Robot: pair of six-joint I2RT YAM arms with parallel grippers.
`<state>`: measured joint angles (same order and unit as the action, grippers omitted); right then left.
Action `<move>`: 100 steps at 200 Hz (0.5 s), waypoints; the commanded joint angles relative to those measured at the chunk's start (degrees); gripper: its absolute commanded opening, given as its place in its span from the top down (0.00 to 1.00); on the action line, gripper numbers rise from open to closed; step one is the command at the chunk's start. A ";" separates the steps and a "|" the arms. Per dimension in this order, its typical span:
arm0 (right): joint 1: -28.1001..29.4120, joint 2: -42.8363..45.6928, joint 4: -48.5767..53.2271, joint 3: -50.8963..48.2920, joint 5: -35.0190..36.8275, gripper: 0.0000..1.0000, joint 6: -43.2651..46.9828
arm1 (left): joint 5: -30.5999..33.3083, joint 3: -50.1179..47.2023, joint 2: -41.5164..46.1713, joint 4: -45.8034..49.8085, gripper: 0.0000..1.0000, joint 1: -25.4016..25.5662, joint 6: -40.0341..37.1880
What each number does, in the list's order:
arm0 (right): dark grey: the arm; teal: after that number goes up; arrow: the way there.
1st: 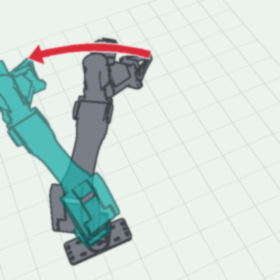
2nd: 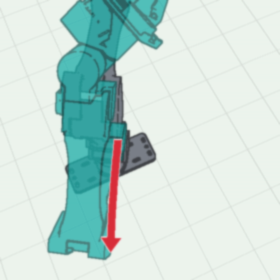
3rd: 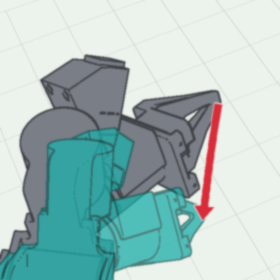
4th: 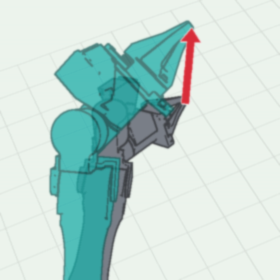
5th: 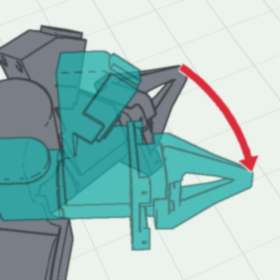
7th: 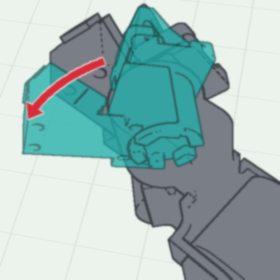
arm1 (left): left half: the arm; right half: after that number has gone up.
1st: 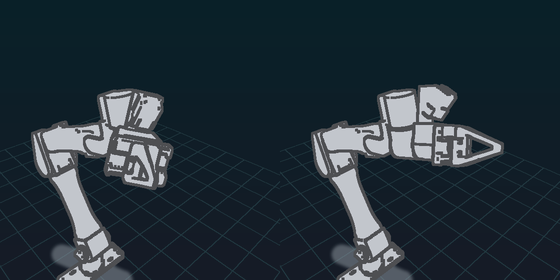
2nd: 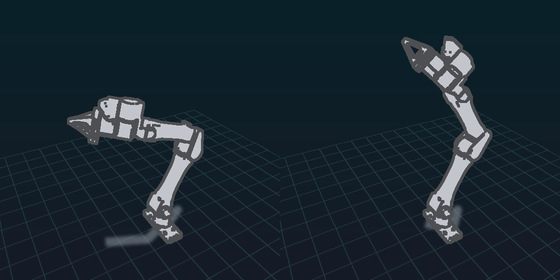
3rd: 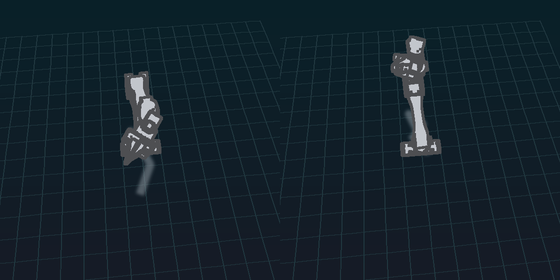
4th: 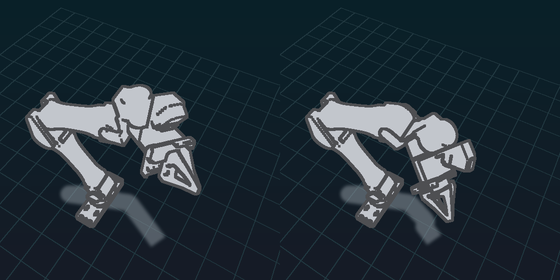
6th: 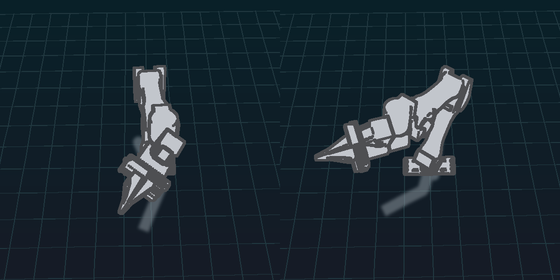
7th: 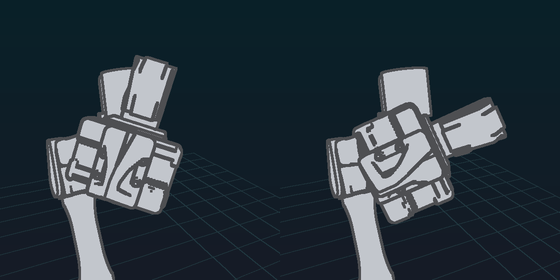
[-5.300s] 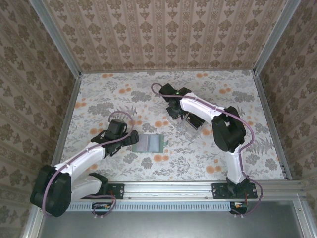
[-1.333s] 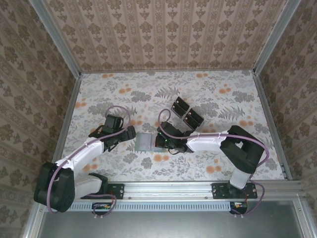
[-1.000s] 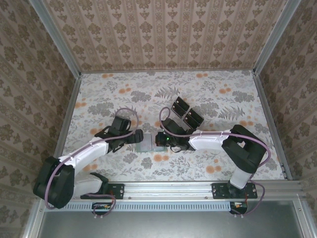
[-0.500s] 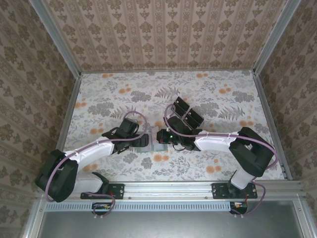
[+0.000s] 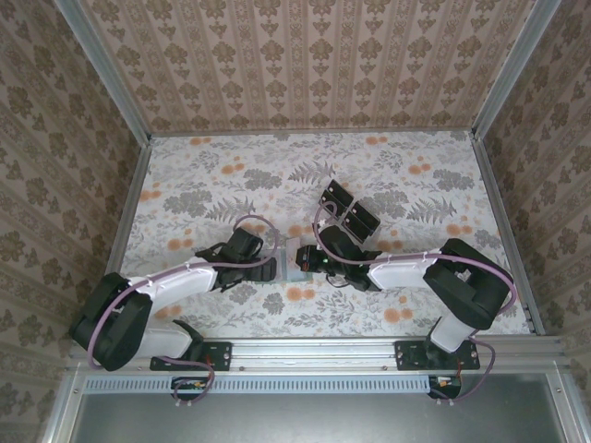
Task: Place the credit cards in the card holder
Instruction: Insert the credit card into the card slot.
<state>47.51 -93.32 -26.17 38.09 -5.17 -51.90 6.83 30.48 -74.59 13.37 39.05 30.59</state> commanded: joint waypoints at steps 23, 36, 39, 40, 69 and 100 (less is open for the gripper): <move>0.66 -1.54 -8.06 -1.59 0.52 1.00 -1.84 | 5.36 -0.41 -0.20 5.41 0.00 0.46 3.91; 0.77 -2.28 -9.31 -1.70 0.23 1.00 -2.06 | 5.57 -0.62 0.04 5.79 0.00 0.54 4.41; 0.78 -2.41 -9.59 -1.74 0.25 1.00 -2.07 | 5.64 -0.60 0.05 5.84 0.00 0.49 4.58; 0.76 -2.49 -9.68 -1.76 0.25 1.00 -2.07 | 5.65 -0.64 0.10 5.90 0.00 0.45 4.62; 1.02 -4.23 -12.48 -1.95 -0.24 1.00 -2.54 | 5.80 -1.11 0.32 5.97 0.00 0.58 5.18; 1.49 -6.01 -15.29 -2.16 -0.12 1.00 -3.09 | 5.82 -1.37 0.54 6.02 0.00 0.64 5.31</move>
<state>48.36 -97.73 -36.91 36.86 -5.19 -54.08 10.76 30.48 -74.52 15.42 39.38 34.87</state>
